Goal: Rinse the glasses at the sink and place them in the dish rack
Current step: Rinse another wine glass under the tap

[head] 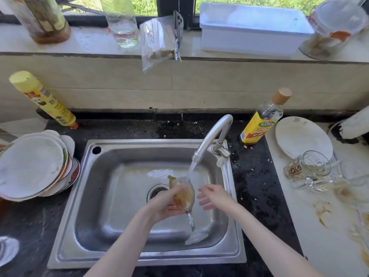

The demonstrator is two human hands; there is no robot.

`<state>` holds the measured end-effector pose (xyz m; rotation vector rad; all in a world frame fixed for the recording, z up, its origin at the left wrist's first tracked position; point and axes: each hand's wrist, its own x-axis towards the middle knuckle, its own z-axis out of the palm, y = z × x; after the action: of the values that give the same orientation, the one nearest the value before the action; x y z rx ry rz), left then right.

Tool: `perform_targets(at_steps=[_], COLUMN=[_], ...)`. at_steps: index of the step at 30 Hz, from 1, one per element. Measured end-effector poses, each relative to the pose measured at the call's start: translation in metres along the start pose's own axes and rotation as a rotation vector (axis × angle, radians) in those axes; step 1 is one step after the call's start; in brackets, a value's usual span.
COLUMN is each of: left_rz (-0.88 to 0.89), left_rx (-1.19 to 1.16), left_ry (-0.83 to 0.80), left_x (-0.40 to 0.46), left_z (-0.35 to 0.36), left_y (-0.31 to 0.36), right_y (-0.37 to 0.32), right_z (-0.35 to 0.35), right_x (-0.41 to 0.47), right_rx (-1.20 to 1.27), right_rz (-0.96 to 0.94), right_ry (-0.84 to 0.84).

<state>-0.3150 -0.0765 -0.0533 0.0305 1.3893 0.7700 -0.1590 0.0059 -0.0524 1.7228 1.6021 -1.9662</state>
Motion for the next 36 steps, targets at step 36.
perform_targets(at_steps=[36], left_rz=[0.421], left_rx=[0.065], left_ry=[-0.044], left_x=[-0.012], left_z=[-0.006], left_y=[-0.006], right_y=[0.015], right_z=[0.026], right_x=[-0.009], right_rx=[0.538], right_rz=[-0.202], right_ry=[-0.156])
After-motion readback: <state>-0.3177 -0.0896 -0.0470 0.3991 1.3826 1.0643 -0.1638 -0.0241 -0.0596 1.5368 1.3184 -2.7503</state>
